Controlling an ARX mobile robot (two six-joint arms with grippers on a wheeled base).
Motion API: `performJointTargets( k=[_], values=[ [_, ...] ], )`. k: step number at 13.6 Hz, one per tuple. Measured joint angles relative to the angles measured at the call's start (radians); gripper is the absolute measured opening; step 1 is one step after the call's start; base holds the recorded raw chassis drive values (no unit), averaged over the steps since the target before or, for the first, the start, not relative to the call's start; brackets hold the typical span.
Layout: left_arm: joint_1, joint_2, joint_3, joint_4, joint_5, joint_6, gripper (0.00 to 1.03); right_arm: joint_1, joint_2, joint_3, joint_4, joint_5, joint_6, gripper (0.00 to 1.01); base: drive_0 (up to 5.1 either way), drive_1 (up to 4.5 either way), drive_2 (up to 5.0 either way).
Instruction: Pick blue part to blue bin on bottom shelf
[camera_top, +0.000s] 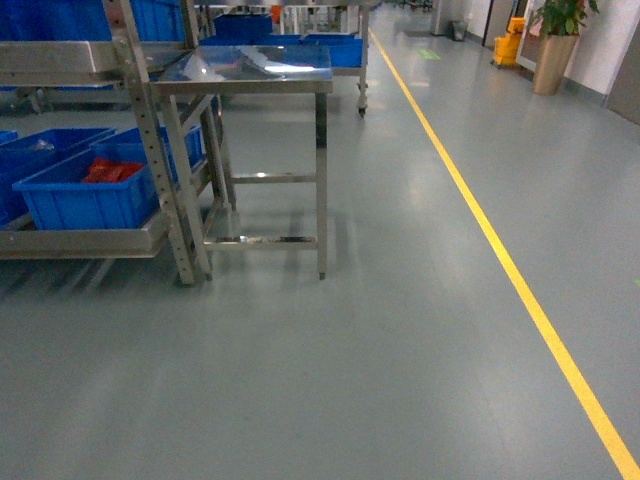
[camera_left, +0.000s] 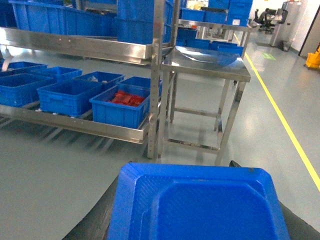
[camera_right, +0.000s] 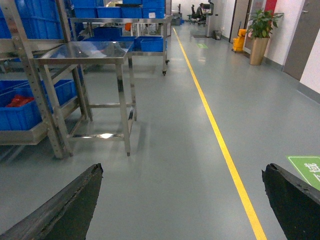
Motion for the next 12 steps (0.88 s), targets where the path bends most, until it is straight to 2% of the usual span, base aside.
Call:
performJointTargets(
  k=[12],
  values=[
    [0.0,0.0,0.0,0.003,0.001,0.0,0.43,0.0,0.0,0.0,-0.001,0.0,0.0,0.98,0.0,4.31,-4.3]
  ],
)
